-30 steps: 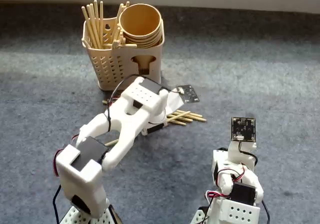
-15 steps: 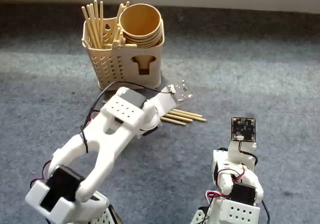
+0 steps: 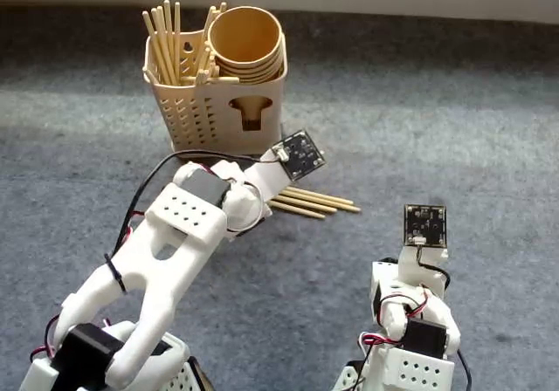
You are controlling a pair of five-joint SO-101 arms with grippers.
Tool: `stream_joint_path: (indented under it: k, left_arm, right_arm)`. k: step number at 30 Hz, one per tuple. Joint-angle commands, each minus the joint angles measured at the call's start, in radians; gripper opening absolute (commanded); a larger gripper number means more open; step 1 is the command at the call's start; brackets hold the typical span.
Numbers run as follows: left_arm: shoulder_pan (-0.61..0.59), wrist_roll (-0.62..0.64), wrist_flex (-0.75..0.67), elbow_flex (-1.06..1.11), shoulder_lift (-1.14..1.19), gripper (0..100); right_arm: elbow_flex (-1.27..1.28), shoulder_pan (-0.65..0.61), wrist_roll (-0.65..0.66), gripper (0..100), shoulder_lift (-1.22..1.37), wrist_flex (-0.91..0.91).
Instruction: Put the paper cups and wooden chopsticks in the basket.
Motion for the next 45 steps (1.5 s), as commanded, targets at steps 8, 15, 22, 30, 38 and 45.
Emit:
stream_joint_path:
  k: [8, 15, 22, 30, 38, 45]
  left_arm:
    - [-0.013, 0.060, -0.011, -0.015, -0.038, 1]
    - [-0.013, 0.063, -0.014, -0.013, -0.038, 1]
    - [-0.010, 0.064, -0.009, 0.010, -0.096, 1]
    - [-0.036, 0.098, -0.015, 0.119, -0.375, 1]
    - [-0.114, 0.173, -0.015, 0.128, -0.555, 1]
    - [-0.122, 0.265, -0.015, 0.119, -0.699, 1]
  right_arm:
    - [0.119, 0.008, -0.005, 1.5, -0.001, -0.016]
    - [0.119, 0.008, -0.005, 1.5, -0.001, -0.016]
    - [0.119, 0.008, -0.005, 1.5, -0.001, -0.016]
    - [0.119, 0.008, -0.005, 1.5, -0.001, -0.016]
    - [0.119, 0.008, -0.005, 1.5, -0.001, -0.016]
    - [0.119, 0.008, -0.005, 1.5, -0.001, -0.016]
